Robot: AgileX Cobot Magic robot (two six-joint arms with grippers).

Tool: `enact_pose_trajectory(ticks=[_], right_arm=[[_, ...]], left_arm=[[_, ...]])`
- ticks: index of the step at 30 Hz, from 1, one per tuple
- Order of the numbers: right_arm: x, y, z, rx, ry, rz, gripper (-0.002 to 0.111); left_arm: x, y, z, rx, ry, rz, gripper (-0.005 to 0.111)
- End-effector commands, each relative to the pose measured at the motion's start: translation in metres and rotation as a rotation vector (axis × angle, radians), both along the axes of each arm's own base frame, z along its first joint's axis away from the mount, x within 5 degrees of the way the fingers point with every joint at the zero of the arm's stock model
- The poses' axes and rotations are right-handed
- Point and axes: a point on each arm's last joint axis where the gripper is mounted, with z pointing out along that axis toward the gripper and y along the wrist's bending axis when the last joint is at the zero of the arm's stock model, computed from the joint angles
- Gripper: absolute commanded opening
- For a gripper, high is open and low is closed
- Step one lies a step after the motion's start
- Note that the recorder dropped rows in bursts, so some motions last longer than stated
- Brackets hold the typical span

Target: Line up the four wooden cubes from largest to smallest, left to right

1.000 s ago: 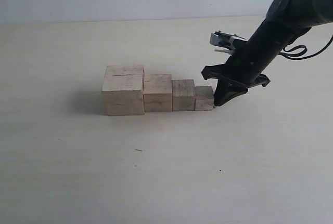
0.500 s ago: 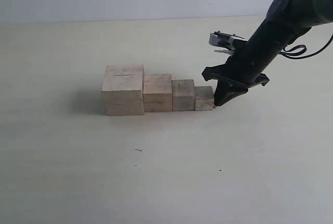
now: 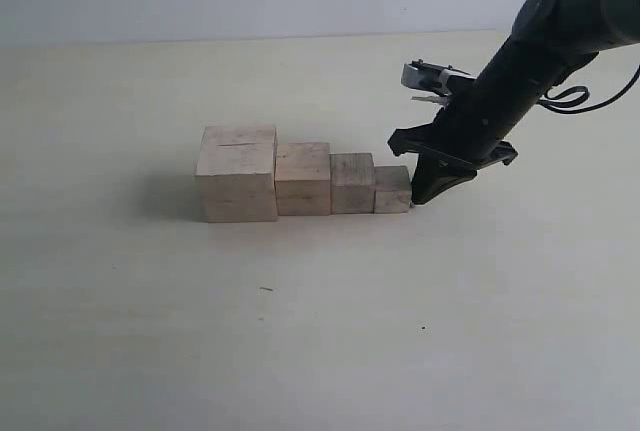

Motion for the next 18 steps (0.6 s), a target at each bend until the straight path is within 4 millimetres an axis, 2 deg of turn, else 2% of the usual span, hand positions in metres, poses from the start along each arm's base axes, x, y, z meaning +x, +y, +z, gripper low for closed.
enact_pose_trajectory(ticks=[1,18], right_arm=[[-0.0006,0.0017,0.0029,0.017,-0.003,0.0,0.0],[0.0,0.0017,0.0028,0.017,-0.011,0.001,0.0]], left_arm=[[0.0002,0.0003,-0.0002,0.003,-0.009,0.003,0.0],[0.0002,0.0003,-0.0002,0.003,-0.009,0.003,0.0]])
